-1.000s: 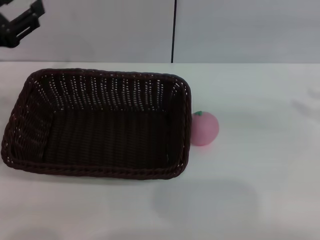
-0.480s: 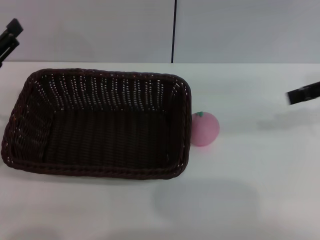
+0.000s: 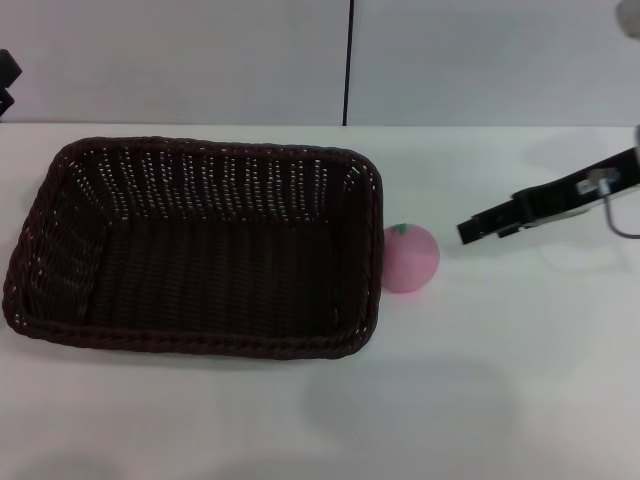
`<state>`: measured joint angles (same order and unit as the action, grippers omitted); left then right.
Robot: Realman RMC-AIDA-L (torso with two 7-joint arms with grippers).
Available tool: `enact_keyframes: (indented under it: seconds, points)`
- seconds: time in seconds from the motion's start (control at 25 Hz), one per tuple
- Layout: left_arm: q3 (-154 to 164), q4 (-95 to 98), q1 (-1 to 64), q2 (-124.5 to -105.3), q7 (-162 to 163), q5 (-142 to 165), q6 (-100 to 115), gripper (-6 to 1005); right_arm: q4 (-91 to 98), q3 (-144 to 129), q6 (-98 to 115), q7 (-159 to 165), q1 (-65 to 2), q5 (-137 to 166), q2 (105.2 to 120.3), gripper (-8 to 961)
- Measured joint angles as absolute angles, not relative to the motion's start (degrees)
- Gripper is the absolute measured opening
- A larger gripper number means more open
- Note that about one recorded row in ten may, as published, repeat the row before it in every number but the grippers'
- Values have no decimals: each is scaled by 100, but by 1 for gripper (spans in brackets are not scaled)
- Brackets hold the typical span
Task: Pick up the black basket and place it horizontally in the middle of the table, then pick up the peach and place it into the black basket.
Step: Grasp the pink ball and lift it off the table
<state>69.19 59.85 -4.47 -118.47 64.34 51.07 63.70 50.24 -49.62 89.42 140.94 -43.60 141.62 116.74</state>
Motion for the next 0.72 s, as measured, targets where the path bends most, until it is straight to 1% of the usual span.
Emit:
enact_keyframes:
  seconds: [0.08,0.16,0.32,0.44,0.64,0.72]
  points:
    - [6936,5979,-430,-11852,6389,5106,6371,686,4896,-4988,8713,13963,-4382,14132,11754,692]
    - [6948,5977,-405,-11855,6375,5104,6368,686,4653,-4991,8577,13827,-4444,14035,11797,692]
    - [6975,5946,-335,-11857,6370,5101,6350,686,4299,-5001,8322,13687,-4537,13952,11825,691]
    - [6983,5830,-238,-11856,6364,5099,6358,686,4127,-5012,8134,13535,-4557,13878,11874,690]
    - [6982,5750,-166,-11852,6363,5097,6377,685,4012,-5064,7995,13421,-4558,13865,11874,688]
    - [6982,5742,-153,-11851,6363,5097,6377,685,3979,-5073,7939,13397,-4543,13862,11874,630]
